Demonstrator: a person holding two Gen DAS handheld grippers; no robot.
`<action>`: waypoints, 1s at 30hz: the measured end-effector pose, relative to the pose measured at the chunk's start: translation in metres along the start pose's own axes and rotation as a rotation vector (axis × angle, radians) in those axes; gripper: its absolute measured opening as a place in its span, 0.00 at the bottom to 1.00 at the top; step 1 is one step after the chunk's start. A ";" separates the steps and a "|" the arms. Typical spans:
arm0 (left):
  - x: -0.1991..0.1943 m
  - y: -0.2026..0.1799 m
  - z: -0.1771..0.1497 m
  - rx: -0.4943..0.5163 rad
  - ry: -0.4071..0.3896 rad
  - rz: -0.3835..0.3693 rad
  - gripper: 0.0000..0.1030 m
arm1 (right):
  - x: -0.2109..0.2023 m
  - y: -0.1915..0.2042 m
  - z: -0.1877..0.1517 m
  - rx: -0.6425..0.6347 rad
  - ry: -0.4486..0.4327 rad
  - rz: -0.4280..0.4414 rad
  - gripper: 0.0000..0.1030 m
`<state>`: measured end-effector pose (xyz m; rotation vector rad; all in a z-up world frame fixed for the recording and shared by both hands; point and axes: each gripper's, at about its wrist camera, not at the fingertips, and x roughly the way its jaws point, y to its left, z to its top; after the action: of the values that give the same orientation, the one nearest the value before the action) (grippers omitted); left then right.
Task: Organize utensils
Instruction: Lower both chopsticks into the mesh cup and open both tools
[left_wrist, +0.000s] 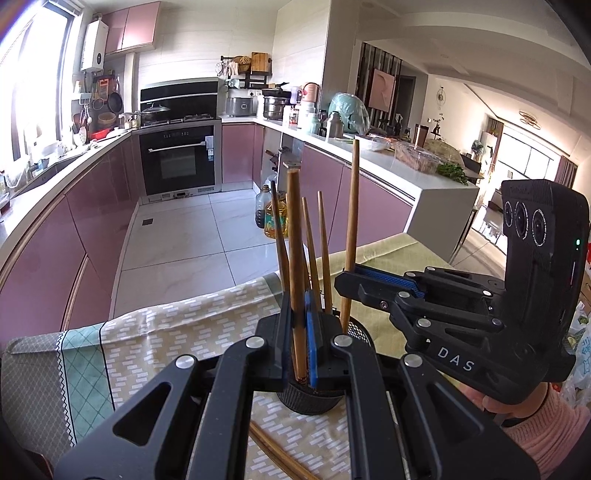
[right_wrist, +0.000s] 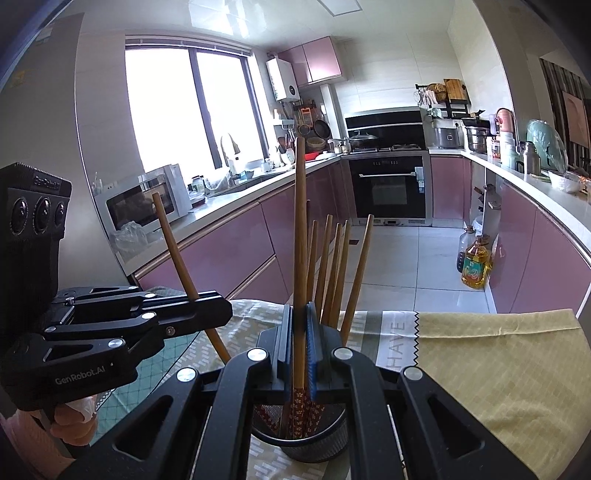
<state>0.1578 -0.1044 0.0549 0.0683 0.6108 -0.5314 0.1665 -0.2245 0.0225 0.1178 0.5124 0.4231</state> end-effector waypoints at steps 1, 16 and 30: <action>0.002 0.000 0.000 0.001 0.002 0.000 0.07 | 0.001 -0.001 -0.001 0.001 0.001 0.000 0.06; 0.021 -0.004 -0.005 0.011 0.033 0.011 0.08 | 0.014 -0.008 -0.007 0.024 0.040 -0.001 0.06; 0.048 0.006 -0.008 -0.015 0.072 0.017 0.09 | 0.025 -0.016 -0.011 0.058 0.075 -0.010 0.07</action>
<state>0.1900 -0.1196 0.0209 0.0786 0.6837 -0.5097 0.1865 -0.2278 -0.0022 0.1552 0.5991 0.4046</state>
